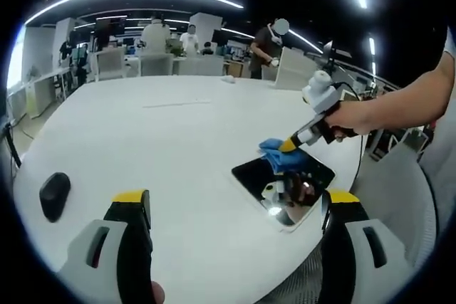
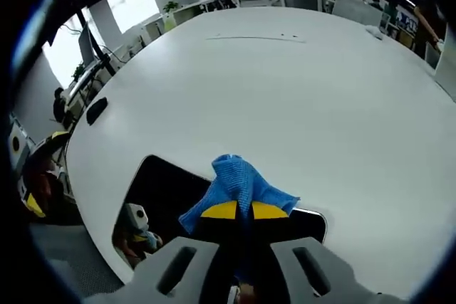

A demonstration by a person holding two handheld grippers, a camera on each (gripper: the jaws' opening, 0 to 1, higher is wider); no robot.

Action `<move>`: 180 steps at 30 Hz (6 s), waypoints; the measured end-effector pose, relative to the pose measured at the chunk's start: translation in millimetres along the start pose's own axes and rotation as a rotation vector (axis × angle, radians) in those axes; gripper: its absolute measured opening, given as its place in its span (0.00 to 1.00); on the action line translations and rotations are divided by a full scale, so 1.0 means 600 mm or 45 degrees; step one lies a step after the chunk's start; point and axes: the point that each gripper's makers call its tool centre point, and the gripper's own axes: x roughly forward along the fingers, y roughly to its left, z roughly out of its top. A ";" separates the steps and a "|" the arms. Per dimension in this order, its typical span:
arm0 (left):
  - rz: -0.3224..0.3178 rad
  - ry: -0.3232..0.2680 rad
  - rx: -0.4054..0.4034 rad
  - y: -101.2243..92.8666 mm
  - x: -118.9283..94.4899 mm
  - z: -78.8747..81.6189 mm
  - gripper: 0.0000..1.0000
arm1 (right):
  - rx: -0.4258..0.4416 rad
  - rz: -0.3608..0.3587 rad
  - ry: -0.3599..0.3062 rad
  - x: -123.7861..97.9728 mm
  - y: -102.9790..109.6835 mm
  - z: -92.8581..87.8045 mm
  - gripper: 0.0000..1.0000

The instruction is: Wipe the mirror surface with the cleaning cloth until all visible marks leave the cleaned area.

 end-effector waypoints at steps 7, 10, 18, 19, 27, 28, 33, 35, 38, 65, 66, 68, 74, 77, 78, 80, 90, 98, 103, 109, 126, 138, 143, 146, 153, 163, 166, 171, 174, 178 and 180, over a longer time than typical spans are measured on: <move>0.003 -0.021 -0.004 0.007 -0.001 0.000 0.99 | -0.027 -0.007 0.007 0.002 0.002 0.002 0.00; 0.013 -0.024 -0.008 0.007 -0.005 -0.003 0.99 | -0.026 -0.011 -0.002 0.002 0.003 0.000 0.00; 0.031 -0.030 -0.014 -0.001 -0.013 -0.010 0.99 | -0.003 -0.017 -0.020 -0.011 0.011 -0.021 0.00; 0.032 -0.031 -0.016 0.000 -0.013 -0.012 0.99 | 0.012 -0.022 -0.036 -0.015 0.013 -0.026 0.00; 0.030 -0.033 -0.003 -0.016 -0.015 -0.006 0.99 | 0.017 -0.018 -0.064 -0.032 0.029 -0.055 0.00; 0.030 -0.033 -0.002 -0.016 -0.015 -0.005 0.99 | 0.022 -0.016 -0.065 -0.034 0.030 -0.059 0.00; 0.030 -0.039 0.000 -0.016 -0.011 -0.002 0.99 | 0.026 -0.003 -0.064 -0.043 0.039 -0.077 0.00; 0.027 -0.038 0.001 -0.015 -0.009 -0.004 0.99 | 0.030 0.003 -0.063 -0.047 0.042 -0.084 0.00; 0.022 -0.032 0.004 -0.015 -0.006 -0.007 0.99 | 0.041 0.014 -0.061 -0.052 0.047 -0.092 0.00; 0.021 0.024 0.023 -0.015 -0.004 -0.037 0.99 | 0.112 0.105 -0.009 -0.089 0.079 -0.156 0.00; 0.022 0.022 0.021 -0.015 -0.004 -0.036 0.99 | 0.113 0.108 -0.008 -0.091 0.079 -0.159 0.00; 0.023 0.021 0.018 -0.016 -0.002 -0.036 0.99 | 0.124 0.111 -0.007 -0.092 0.079 -0.161 0.00; 0.017 0.018 0.022 -0.023 0.003 -0.035 0.99 | 0.124 0.123 0.008 -0.096 0.085 -0.168 0.00; 0.015 0.028 0.025 -0.025 0.007 -0.039 0.99 | 0.128 0.130 0.018 -0.096 0.086 -0.171 0.00; 0.015 0.028 0.025 -0.025 0.007 -0.039 0.99 | 0.129 0.132 0.021 -0.096 0.087 -0.171 0.00; 0.015 0.020 0.025 -0.027 0.008 -0.036 0.99 | 0.130 0.136 0.023 -0.097 0.088 -0.173 0.00; 0.028 -0.003 -0.010 -0.028 0.009 -0.034 0.99 | 0.108 0.160 0.040 -0.102 0.092 -0.179 0.00; 0.028 0.006 -0.005 -0.031 0.012 -0.039 0.99 | 0.099 0.168 0.037 -0.104 0.091 -0.180 0.00; 0.028 0.010 0.006 -0.034 0.011 -0.038 0.99 | 0.110 0.171 0.038 -0.104 0.080 -0.181 0.00; 0.040 0.015 0.011 -0.033 0.008 -0.037 0.99 | 0.101 0.164 0.040 -0.109 0.062 -0.185 0.00; 0.035 0.028 0.024 -0.042 0.003 -0.040 0.99 | 0.130 0.115 0.047 -0.127 0.011 -0.199 0.00; 0.030 0.029 0.025 -0.047 0.000 -0.042 0.99 | 0.119 0.088 0.039 -0.127 0.005 -0.199 0.00; 0.032 0.031 0.019 -0.049 -0.003 -0.045 0.99 | 0.072 0.044 0.005 -0.123 -0.010 -0.189 0.00; 0.031 0.030 0.019 -0.050 -0.006 -0.045 0.99 | 0.101 0.054 0.010 -0.120 -0.010 -0.184 0.00; 0.050 0.024 0.007 -0.039 -0.011 -0.046 0.99 | 0.084 0.041 0.009 -0.110 -0.015 -0.168 0.00; 0.058 0.024 0.000 -0.037 -0.009 -0.045 0.99 | 0.065 0.020 -0.008 -0.090 -0.030 -0.135 0.00; 0.064 0.025 0.003 -0.037 -0.012 -0.040 0.99 | 0.061 0.019 -0.011 -0.083 -0.037 -0.122 0.00; 0.078 0.029 -0.005 -0.030 -0.013 -0.038 0.99 | 0.053 0.006 -0.015 -0.068 -0.049 -0.096 0.00; 0.079 0.024 -0.007 -0.030 -0.011 -0.032 0.99 | 0.045 -0.001 -0.016 -0.060 -0.056 -0.082 0.00; 0.075 0.029 -0.009 -0.026 -0.004 -0.032 0.99 | 0.043 -0.009 -0.021 -0.053 -0.064 -0.065 0.00; 0.074 0.023 -0.012 -0.025 -0.001 -0.028 0.99 | 0.045 -0.010 -0.021 -0.048 -0.068 -0.056 0.00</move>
